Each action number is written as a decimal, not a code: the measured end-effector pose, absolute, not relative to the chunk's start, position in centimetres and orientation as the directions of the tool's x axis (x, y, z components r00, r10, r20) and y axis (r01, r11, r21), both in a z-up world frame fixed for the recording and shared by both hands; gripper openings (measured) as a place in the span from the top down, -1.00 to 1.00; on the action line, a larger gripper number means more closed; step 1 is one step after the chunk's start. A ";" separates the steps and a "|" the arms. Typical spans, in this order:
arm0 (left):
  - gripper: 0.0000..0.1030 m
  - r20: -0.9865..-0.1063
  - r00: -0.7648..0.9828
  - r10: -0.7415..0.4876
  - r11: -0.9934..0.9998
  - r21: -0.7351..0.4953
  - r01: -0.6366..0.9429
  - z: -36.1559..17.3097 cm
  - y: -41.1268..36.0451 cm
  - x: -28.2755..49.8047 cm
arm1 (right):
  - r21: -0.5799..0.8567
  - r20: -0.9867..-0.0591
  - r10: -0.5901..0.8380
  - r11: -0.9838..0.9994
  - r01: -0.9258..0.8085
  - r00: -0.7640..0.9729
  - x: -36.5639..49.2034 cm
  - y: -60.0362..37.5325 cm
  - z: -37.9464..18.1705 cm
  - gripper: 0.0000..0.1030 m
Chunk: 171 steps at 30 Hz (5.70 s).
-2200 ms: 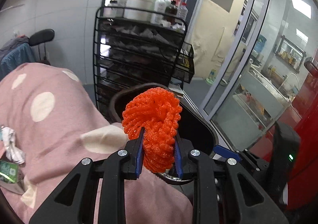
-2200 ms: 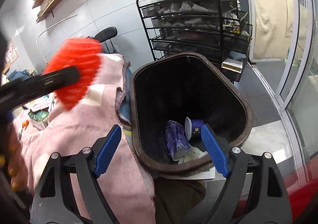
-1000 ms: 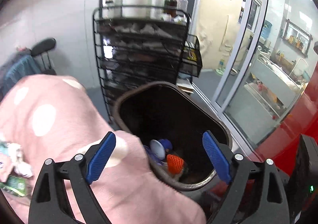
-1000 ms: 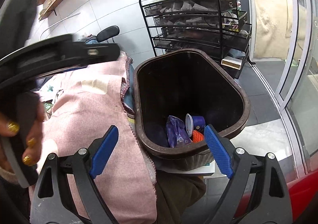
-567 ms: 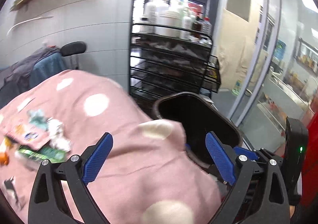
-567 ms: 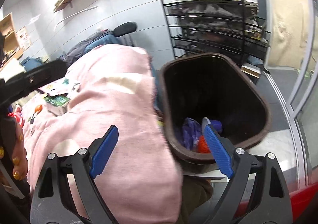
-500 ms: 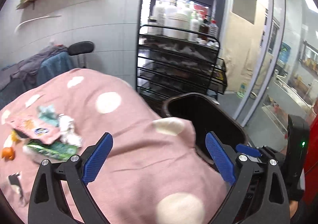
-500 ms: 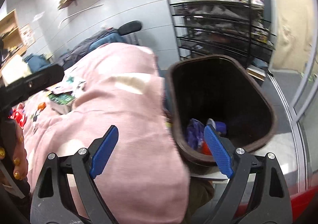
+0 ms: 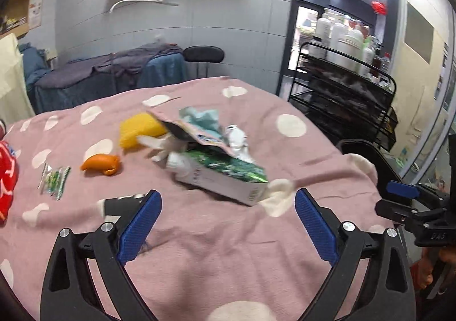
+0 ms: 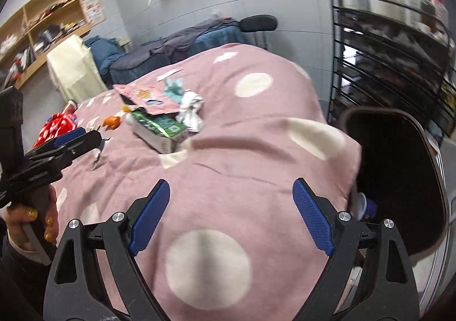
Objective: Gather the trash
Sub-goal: 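Grasp the green candy wrapper with the left tool while the right tool grasps the pink snack bag, then carry the pink snack bag in the right tool toward the bin, then release the pink bag and green wrapper into the bin with both tools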
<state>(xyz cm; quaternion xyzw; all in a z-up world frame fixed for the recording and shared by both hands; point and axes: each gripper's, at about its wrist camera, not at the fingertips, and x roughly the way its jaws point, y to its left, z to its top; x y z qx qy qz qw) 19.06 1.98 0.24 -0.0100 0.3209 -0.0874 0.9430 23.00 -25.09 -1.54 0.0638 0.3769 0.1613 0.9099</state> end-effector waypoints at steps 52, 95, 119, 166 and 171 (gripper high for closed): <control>0.61 -0.730 0.678 0.079 0.974 -0.089 -0.209 -3.8 26.9 27.7 | -0.043 -0.677 0.326 0.877 -0.478 0.660 39.1 -1.5 0.2 0.90; 0.60 -0.571 0.644 -0.509 0.848 -0.206 0.488 0.9 -9.2 20.3 | 0.192 -0.556 0.078 0.981 0.036 0.828 22.8 -34.4 2.3 0.95; 0.60 -0.649 0.473 -0.596 0.736 -0.206 0.645 -1.1 -20.2 22.2 | 0.252 -0.820 0.020 0.910 0.329 0.572 26.7 -44.1 -11.8 -0.30; -0.53 -0.784 0.305 -0.541 0.672 -0.184 0.718 -4.8 -31.8 25.2 | 0.208 -0.763 -0.140 0.871 0.445 0.631 15.8 -45.6 -8.8 -0.70; -0.63 -0.742 0.341 -0.577 0.668 -0.189 0.720 -2.9 -30.3 24.2 | 0.205 -0.763 -0.145 0.870 0.449 0.630 15.8 -45.6 -8.8 -0.72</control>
